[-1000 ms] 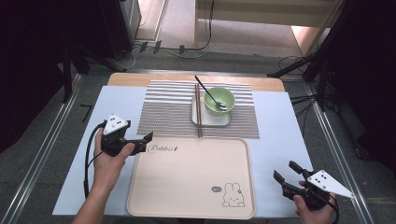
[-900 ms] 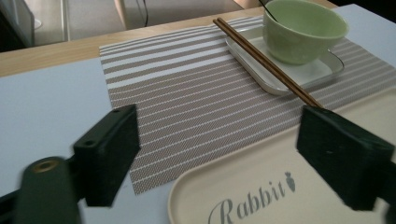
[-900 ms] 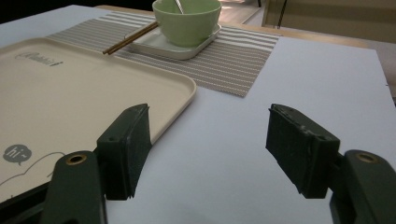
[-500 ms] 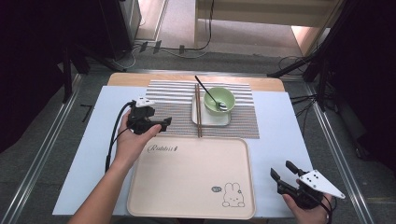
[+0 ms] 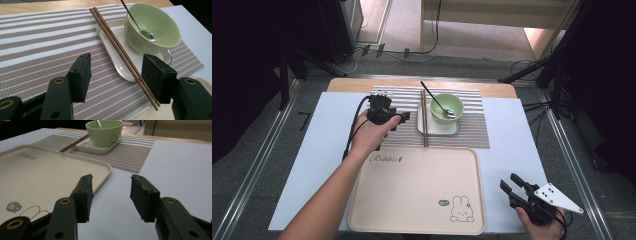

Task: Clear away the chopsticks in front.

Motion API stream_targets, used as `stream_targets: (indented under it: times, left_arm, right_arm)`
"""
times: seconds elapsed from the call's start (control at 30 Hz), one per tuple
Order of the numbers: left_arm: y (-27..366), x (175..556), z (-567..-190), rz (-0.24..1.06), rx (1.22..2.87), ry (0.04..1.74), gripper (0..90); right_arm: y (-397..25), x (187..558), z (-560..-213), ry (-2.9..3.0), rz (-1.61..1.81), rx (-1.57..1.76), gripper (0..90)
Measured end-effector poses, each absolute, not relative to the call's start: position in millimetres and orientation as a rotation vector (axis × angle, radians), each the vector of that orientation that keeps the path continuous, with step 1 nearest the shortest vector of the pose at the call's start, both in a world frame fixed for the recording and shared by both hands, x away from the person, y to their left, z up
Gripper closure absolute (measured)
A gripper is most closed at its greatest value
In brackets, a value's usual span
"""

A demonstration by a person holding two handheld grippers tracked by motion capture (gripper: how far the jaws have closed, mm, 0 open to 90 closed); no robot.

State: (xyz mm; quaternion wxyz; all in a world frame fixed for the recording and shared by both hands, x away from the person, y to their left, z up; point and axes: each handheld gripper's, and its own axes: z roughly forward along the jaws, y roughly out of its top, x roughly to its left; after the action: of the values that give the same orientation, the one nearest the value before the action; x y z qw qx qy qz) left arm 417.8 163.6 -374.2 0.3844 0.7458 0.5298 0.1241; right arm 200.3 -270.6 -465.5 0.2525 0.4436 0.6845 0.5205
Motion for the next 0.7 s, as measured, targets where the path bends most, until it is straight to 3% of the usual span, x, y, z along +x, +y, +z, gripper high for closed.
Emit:
stream_targets:
  times: [0.2, 0.43, 0.7]
  left_arm:
    - [155.0, 442.2, -366.5, 0.213, 2.023, 1.378, 43.7]
    - [139.6, 468.6, -373.2, 0.225, 2.104, 1.448, 39.9]
    - [136.0, 496.9, -391.7, 0.108, 2.141, 1.504, 54.1]
  right_arm:
    - [-266.3, 200.4, -466.2, 1.885, 1.434, 1.193, 53.6]
    - [-260.9, 202.1, -466.0, 1.895, 1.416, 1.180, 52.5]
    - [-263.2, 205.5, -467.4, 1.873, 1.421, 1.199, 49.4]
